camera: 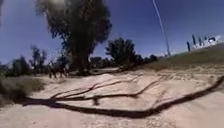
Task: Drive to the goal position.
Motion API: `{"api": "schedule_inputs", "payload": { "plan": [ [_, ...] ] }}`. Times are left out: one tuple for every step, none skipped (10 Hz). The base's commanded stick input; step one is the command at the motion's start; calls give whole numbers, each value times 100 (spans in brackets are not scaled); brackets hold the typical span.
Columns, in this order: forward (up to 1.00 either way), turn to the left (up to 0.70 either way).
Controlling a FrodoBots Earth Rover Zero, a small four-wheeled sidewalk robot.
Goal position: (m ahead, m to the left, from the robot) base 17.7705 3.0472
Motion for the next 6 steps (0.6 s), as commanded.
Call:
{"api": "schedule_inputs", "payload": {
  "plan": [
    [85,0],
    [85,0],
    [85,0],
    [85,0],
    [85,0],
    [85,0]
  ]
}}
